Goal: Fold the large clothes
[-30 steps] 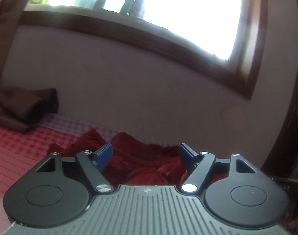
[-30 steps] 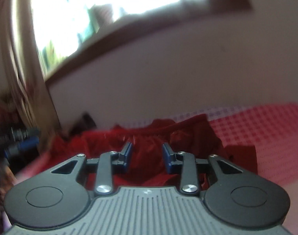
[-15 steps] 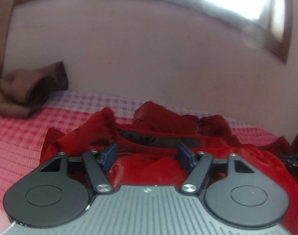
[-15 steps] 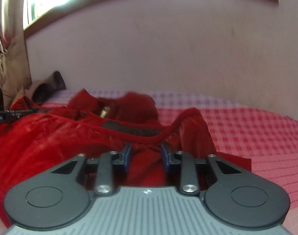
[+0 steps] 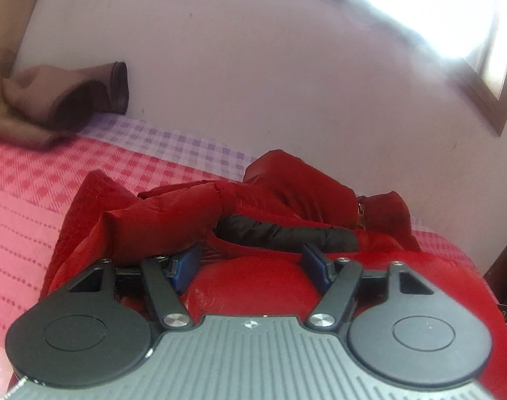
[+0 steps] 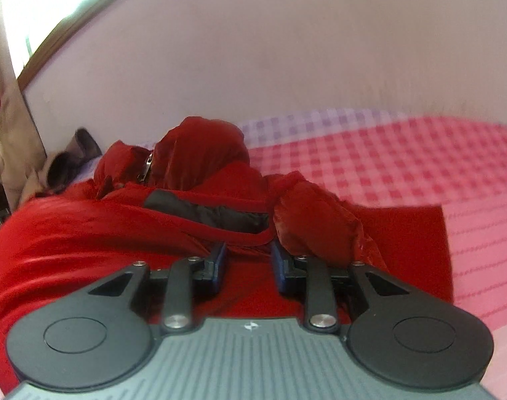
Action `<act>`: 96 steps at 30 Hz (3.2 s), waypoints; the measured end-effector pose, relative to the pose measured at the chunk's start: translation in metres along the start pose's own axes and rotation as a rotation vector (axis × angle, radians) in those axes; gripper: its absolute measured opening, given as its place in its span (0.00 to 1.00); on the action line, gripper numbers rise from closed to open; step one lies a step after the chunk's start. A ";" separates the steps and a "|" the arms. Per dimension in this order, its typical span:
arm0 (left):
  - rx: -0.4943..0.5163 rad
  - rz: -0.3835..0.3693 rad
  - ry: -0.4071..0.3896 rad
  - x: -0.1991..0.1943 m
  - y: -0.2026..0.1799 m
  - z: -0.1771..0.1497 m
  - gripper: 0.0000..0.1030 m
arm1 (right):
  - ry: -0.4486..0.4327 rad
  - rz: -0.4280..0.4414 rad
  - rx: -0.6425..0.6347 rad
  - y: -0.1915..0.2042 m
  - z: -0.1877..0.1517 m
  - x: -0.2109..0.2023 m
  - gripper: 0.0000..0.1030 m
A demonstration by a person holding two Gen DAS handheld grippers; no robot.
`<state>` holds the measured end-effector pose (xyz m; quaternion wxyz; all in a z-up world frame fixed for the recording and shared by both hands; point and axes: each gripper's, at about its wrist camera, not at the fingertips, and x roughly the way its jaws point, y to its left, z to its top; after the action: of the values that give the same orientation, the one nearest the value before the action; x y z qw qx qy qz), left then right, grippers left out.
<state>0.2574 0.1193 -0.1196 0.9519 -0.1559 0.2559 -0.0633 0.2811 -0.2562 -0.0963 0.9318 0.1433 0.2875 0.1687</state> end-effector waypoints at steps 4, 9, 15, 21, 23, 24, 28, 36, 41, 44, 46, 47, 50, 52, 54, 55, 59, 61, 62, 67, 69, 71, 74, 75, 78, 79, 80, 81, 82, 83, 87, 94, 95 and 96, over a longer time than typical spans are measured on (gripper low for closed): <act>-0.009 -0.005 -0.001 0.005 0.003 -0.004 0.67 | -0.016 0.057 0.090 -0.015 -0.007 0.004 0.23; -0.015 -0.006 0.004 0.008 0.005 -0.008 0.67 | -0.045 0.063 0.102 -0.020 -0.015 0.005 0.20; -0.009 0.001 0.017 0.012 0.005 -0.009 0.67 | -0.058 0.024 0.056 -0.013 -0.016 0.007 0.19; -0.007 0.005 0.019 0.013 0.005 -0.009 0.67 | -0.068 -0.006 0.024 -0.008 -0.017 0.006 0.19; -0.001 0.011 0.019 0.013 0.004 -0.009 0.67 | -0.074 -0.004 0.025 -0.008 -0.018 0.004 0.19; 0.001 0.013 0.018 0.013 0.003 -0.010 0.67 | -0.078 -0.006 0.022 -0.007 -0.019 0.003 0.19; 0.011 0.025 0.012 0.012 -0.001 -0.012 0.67 | -0.090 -0.004 0.024 -0.007 -0.020 0.001 0.20; 0.032 0.047 0.003 0.010 -0.005 -0.015 0.67 | -0.092 -0.041 -0.015 0.002 -0.021 0.001 0.20; 0.054 0.045 0.007 -0.003 -0.005 -0.006 0.63 | -0.091 -0.061 -0.040 0.006 -0.021 0.000 0.20; 0.011 0.039 -0.033 -0.012 0.004 0.008 0.59 | -0.097 -0.065 -0.041 0.006 -0.022 -0.001 0.20; 0.042 0.062 -0.045 -0.011 0.005 0.018 0.58 | -0.103 -0.068 -0.042 0.007 -0.022 -0.002 0.20; 0.070 0.081 -0.041 -0.008 0.006 0.021 0.54 | -0.104 -0.068 -0.042 0.007 -0.022 -0.002 0.20; 0.112 0.134 0.003 0.007 0.011 0.024 0.37 | -0.105 -0.062 -0.035 0.006 -0.022 -0.003 0.20; 0.089 0.133 0.025 0.016 0.020 0.020 0.33 | -0.107 -0.060 -0.031 0.005 -0.023 -0.004 0.20; 0.079 0.137 0.030 0.020 0.028 0.014 0.29 | -0.107 -0.060 -0.031 0.005 -0.023 -0.004 0.20; 0.068 0.137 0.030 0.020 0.031 0.011 0.27 | -0.108 -0.060 -0.031 0.005 -0.023 -0.004 0.20; -0.045 0.100 0.035 0.022 0.055 0.003 0.17 | -0.111 -0.055 -0.028 0.005 -0.024 -0.005 0.20; -0.082 0.085 0.038 0.022 0.063 -0.001 0.16 | -0.110 -0.054 -0.028 0.005 -0.023 -0.005 0.20; -0.076 0.086 0.036 0.022 0.063 -0.002 0.15 | -0.108 -0.052 -0.027 0.005 -0.023 -0.005 0.20; -0.037 0.108 0.026 0.019 0.058 -0.008 0.15 | -0.095 -0.060 -0.039 0.005 -0.021 -0.003 0.20; -0.029 0.110 0.025 0.019 0.058 -0.008 0.15 | -0.090 -0.086 -0.067 0.010 -0.020 -0.001 0.20; -0.028 0.109 0.024 0.019 0.057 -0.008 0.15 | -0.088 -0.104 -0.083 0.013 -0.020 0.000 0.20; -0.029 0.106 0.020 0.019 0.059 -0.008 0.15 | -0.092 -0.121 -0.100 0.016 -0.021 0.000 0.20; -0.025 0.108 0.019 0.019 0.058 -0.009 0.15 | -0.094 -0.128 -0.105 0.017 -0.021 0.000 0.20; -0.005 0.122 0.010 0.017 0.055 -0.010 0.15 | -0.100 -0.147 -0.123 0.021 -0.023 -0.001 0.20; -0.003 0.124 0.008 0.017 0.054 -0.010 0.15 | -0.102 -0.150 -0.126 0.022 -0.023 -0.001 0.20; 0.000 0.126 0.007 0.017 0.053 -0.011 0.15 | -0.103 -0.152 -0.128 0.022 -0.023 -0.001 0.20; 0.003 0.127 0.007 0.017 0.053 -0.011 0.15 | -0.104 -0.153 -0.128 0.022 -0.023 -0.001 0.20; 0.006 0.128 0.006 0.016 0.053 -0.011 0.15 | -0.105 -0.155 -0.130 0.022 -0.024 -0.001 0.20; 0.007 0.128 0.006 0.016 0.053 -0.011 0.15 | -0.106 -0.158 -0.133 0.023 -0.024 -0.001 0.20; 0.021 0.132 0.004 0.015 0.052 -0.011 0.15 | -0.113 -0.172 -0.142 0.027 -0.026 -0.003 0.20; 0.050 0.147 -0.004 0.014 0.048 -0.012 0.15 | -0.124 -0.183 -0.146 0.027 -0.026 -0.004 0.20; 0.052 0.146 -0.004 0.014 0.049 -0.012 0.15 | -0.124 -0.181 -0.144 0.027 -0.026 -0.004 0.20; 0.051 0.145 -0.005 0.014 0.049 -0.012 0.15 | -0.125 -0.180 -0.142 0.026 -0.026 -0.004 0.20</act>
<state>0.2651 0.1599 -0.1521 0.9583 -0.1129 0.2627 -0.0003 0.2567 -0.2301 -0.1053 0.9671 0.0607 0.2281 0.0950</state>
